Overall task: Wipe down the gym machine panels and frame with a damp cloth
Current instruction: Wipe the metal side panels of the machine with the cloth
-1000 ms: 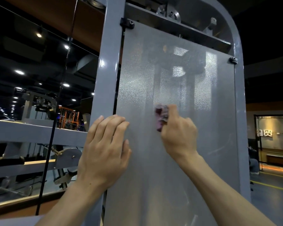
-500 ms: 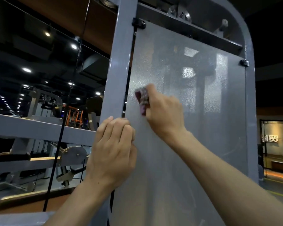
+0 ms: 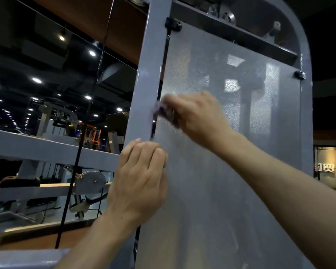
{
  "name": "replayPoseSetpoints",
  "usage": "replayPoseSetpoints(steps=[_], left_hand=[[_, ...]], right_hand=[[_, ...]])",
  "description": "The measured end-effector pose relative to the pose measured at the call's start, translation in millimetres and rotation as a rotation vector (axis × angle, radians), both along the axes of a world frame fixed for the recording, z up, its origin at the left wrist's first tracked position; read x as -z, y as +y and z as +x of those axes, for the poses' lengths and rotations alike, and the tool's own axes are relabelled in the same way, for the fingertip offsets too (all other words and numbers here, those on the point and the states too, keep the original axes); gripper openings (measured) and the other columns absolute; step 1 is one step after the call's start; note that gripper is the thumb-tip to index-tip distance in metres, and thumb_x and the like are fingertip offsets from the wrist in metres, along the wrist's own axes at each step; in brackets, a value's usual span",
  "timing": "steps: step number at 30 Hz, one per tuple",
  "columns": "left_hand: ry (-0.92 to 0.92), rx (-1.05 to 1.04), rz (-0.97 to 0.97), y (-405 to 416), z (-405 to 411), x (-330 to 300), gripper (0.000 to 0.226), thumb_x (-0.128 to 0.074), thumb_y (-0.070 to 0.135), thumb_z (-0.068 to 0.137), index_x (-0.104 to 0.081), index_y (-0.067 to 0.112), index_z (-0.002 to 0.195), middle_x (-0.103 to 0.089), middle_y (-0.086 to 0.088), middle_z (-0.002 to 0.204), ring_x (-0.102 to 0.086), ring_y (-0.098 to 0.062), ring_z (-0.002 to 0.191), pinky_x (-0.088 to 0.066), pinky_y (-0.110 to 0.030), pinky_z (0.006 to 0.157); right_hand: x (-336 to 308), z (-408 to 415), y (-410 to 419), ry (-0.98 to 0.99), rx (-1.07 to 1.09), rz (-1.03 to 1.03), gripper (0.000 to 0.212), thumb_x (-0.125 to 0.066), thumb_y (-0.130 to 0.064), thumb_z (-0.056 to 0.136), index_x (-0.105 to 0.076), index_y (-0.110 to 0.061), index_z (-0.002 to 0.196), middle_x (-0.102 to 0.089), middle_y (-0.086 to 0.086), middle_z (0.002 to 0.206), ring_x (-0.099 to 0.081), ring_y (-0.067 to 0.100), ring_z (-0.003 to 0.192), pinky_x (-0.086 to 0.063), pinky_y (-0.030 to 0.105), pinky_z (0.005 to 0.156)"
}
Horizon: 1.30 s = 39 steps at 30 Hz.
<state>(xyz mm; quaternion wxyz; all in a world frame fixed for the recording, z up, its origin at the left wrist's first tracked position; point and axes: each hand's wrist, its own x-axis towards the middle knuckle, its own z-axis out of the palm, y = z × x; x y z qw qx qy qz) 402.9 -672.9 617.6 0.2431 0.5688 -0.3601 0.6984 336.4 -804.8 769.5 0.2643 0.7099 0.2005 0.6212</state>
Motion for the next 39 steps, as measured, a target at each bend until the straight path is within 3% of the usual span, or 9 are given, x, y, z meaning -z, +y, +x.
replayPoseSetpoints(steps=[3,7,10,16,20,22,28,33,39], left_hand=[[-0.008,0.008,-0.008,-1,0,0,0.01,-0.046,0.007,0.082,-0.05,0.014,0.087,-0.054,-0.005,0.095,-0.048,-0.024,0.095,-0.034,-0.043,0.113],[-0.026,0.038,-0.031,0,-1,-1,0.011,-0.049,0.006,0.081,-0.05,0.013,0.09,-0.055,-0.008,0.097,-0.048,-0.026,0.097,-0.033,-0.04,0.108],[-0.024,0.072,-0.044,0,-3,-1,0.019,-0.05,0.005,0.079,-0.043,0.016,0.093,-0.052,-0.007,0.099,-0.046,-0.025,0.096,-0.034,-0.036,0.1],[0.053,0.141,-0.081,1,-5,-1,0.026,-0.048,0.003,0.077,-0.039,0.018,0.097,-0.05,-0.007,0.106,-0.044,-0.024,0.099,-0.028,-0.027,0.095],[0.075,0.257,-0.066,4,-8,0,0.023,-0.048,0.018,0.082,-0.041,0.018,0.103,-0.047,-0.004,0.115,-0.045,-0.024,0.106,-0.033,-0.035,0.097],[0.087,0.274,-0.052,5,-8,1,0.025,-0.049,0.019,0.081,-0.041,0.016,0.104,-0.049,-0.006,0.115,-0.047,-0.025,0.106,-0.034,-0.037,0.097],[0.106,0.239,-0.01,5,-10,1,0.03,-0.048,0.018,0.079,-0.04,0.015,0.108,-0.052,-0.009,0.115,-0.05,-0.027,0.107,-0.033,-0.036,0.1],[0.104,0.201,0.0,6,-10,0,0.031,-0.05,0.02,0.078,-0.042,0.013,0.106,-0.054,-0.01,0.117,-0.05,-0.029,0.106,-0.031,-0.035,0.1],[0.099,0.085,0.047,3,-9,-1,0.032,-0.053,0.01,0.078,-0.048,0.012,0.109,-0.058,-0.007,0.121,-0.054,-0.029,0.11,-0.027,-0.03,0.109]], right_hand=[[-14,3,1,-0.036,0.01,0.097,0.052,-0.028,-0.05,0.097,-0.064,-0.015,0.109,-0.066,0.005,0.078,-0.06,0.036,0.067,-0.035,0.038,0.06],[54,5,-7,0.051,-0.044,-0.08,0.02,-0.05,-0.024,0.09,-0.066,-0.014,0.096,-0.056,0.004,0.069,-0.056,0.033,0.059,-0.034,0.038,0.055],[62,0,-15,0.056,0.022,-0.118,0.019,-0.049,-0.022,0.087,-0.066,-0.017,0.096,-0.056,0.001,0.068,-0.057,0.03,0.057,-0.033,0.036,0.054],[46,1,-5,-0.133,-0.091,0.255,0.025,-0.065,-0.023,0.072,-0.064,-0.014,0.095,-0.062,0.0,0.059,-0.054,0.034,0.047,-0.022,0.028,0.052],[104,8,9,0.01,-0.143,0.079,0.021,-0.051,-0.027,0.077,-0.043,-0.024,0.096,-0.06,0.0,0.061,-0.06,0.03,0.053,-0.029,0.032,0.05],[103,7,1,0.002,-0.106,0.063,0.02,-0.05,-0.029,0.077,-0.045,-0.023,0.095,-0.059,0.0,0.06,-0.059,0.029,0.052,-0.028,0.033,0.051],[87,1,-10,-0.189,-0.121,0.425,0.028,-0.043,-0.031,0.075,-0.058,-0.013,0.092,-0.057,0.0,0.053,-0.054,0.032,0.046,-0.023,0.027,0.053],[121,12,1,-0.083,-0.14,0.204,0.027,-0.062,-0.023,0.076,-0.045,-0.021,0.096,-0.055,0.0,0.059,-0.056,0.028,0.052,-0.034,0.034,0.05],[102,-6,-60,-0.256,-0.059,0.593,0.025,-0.066,-0.013,0.07,-0.064,-0.009,0.095,-0.056,0.002,0.053,-0.053,0.035,0.044,-0.025,0.027,0.055]])
